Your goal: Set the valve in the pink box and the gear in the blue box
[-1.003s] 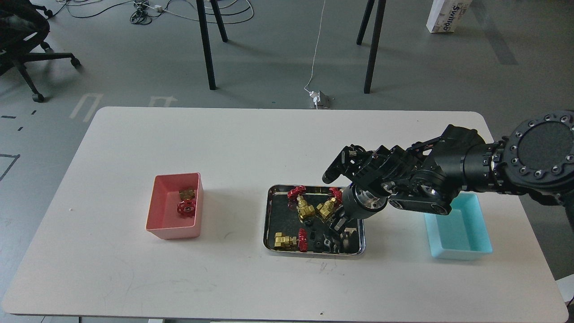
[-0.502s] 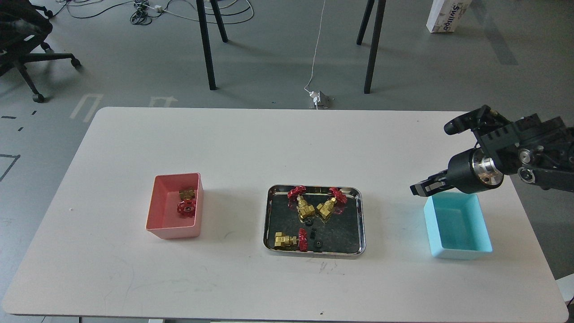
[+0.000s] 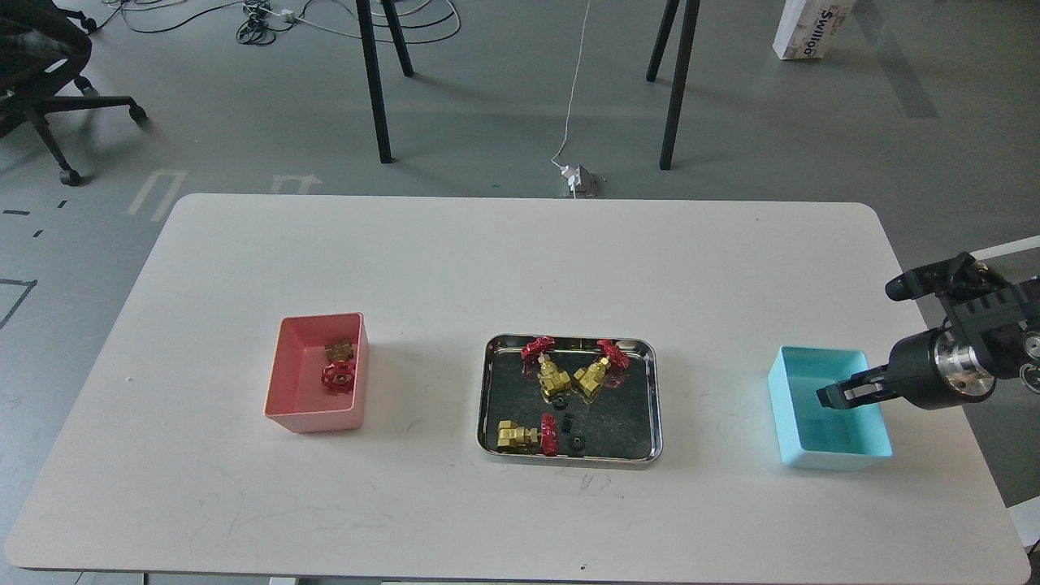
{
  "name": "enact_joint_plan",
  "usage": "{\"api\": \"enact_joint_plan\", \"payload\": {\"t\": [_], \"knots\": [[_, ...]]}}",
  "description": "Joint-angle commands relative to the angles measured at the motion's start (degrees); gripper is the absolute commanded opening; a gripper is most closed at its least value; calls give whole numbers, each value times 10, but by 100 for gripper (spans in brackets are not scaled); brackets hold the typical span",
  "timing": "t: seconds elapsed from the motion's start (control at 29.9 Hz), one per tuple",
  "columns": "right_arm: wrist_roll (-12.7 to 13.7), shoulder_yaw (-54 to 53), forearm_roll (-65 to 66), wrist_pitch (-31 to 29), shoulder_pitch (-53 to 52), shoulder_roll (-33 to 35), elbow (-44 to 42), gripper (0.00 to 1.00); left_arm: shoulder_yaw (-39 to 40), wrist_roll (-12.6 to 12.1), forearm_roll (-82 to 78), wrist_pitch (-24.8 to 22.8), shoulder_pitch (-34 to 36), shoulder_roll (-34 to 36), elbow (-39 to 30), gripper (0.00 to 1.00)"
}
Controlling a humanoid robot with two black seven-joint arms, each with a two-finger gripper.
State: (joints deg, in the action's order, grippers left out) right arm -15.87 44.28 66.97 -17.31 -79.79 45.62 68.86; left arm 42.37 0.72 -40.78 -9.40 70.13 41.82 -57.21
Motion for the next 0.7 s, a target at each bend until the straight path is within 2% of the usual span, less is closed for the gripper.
{"api": "enact_joint_plan", "payload": {"t": [0.0,0.27,0.4,0.5,0.67], "knots": [[10,-5,-7,5,8,-1,-10,72,-1,0,0,0,-2,-1,0,97],[21,-93,-96,-1,4,5,-7,85,-2,-1,-1,1,-4,0,0,97],[23,-209,-205,3,1,0,-21,93,-2,-2,-3,2,-7,-2,1,97],[27,-305,-309,4,2,-18,-99,94,-3,-2,-4,11,-10,-2,1,97],[54,-433,-416,28,-4,-130,-287,94,-42,-2,-6,44,-4,-17,2,97]]}}
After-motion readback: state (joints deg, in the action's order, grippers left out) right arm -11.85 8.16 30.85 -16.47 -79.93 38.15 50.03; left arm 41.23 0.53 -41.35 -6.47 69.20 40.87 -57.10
